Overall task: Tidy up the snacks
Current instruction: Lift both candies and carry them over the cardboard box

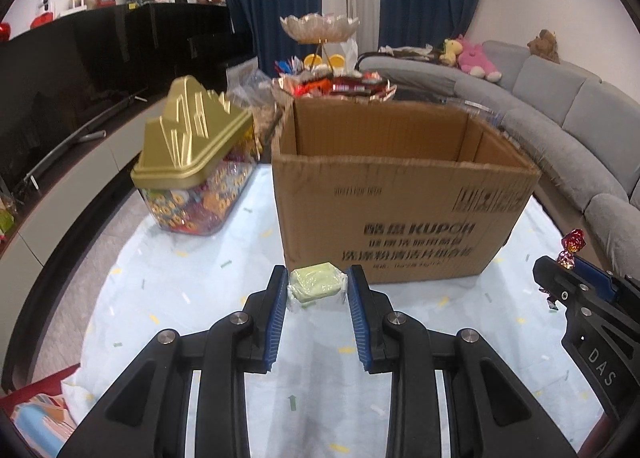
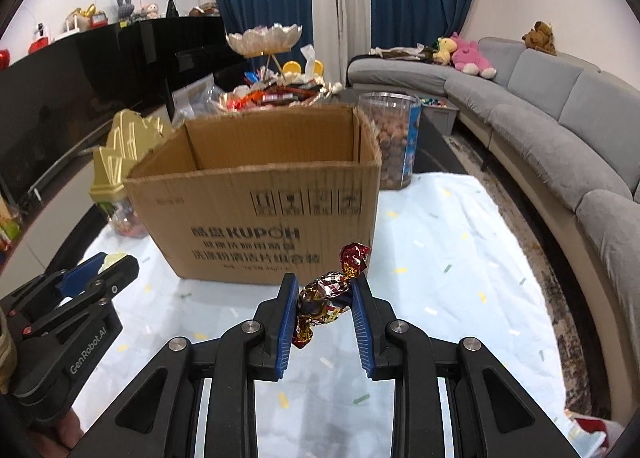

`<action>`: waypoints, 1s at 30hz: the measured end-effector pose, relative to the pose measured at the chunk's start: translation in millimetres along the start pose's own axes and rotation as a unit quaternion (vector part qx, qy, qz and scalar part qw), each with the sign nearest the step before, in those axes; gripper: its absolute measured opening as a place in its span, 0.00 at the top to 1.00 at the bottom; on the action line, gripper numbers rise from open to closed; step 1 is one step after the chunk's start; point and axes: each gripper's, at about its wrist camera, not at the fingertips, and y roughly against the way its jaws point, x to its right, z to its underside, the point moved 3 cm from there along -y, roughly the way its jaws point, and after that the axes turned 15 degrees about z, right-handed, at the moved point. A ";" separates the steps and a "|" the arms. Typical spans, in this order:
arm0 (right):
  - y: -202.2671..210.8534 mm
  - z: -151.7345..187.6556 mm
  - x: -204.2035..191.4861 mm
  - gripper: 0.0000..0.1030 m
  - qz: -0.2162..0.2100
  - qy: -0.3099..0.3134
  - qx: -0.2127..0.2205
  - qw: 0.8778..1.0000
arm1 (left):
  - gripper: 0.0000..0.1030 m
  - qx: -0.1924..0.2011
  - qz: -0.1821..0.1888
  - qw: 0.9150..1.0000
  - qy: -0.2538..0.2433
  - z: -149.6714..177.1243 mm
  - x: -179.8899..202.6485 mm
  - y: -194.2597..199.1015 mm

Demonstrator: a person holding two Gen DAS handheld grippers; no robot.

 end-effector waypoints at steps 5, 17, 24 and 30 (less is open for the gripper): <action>17.7 -8.9 4.8 0.72 -0.001 -0.005 0.016 1.000 | 0.71 0.018 0.004 1.000 -0.001 -12.4 3.9 16.5; 42.5 -36.1 4.5 0.72 -0.008 -0.008 0.041 0.999 | 0.71 0.047 0.005 0.999 -0.006 -48.3 11.3 40.1; 51.3 -58.5 1.9 0.72 -0.012 -0.007 0.056 0.998 | 0.71 0.061 0.006 0.998 -0.010 -73.1 14.8 46.6; 53.2 -83.0 -0.3 0.72 -0.016 -0.008 0.070 0.997 | 0.71 0.075 0.006 0.997 -0.017 -96.1 15.8 48.7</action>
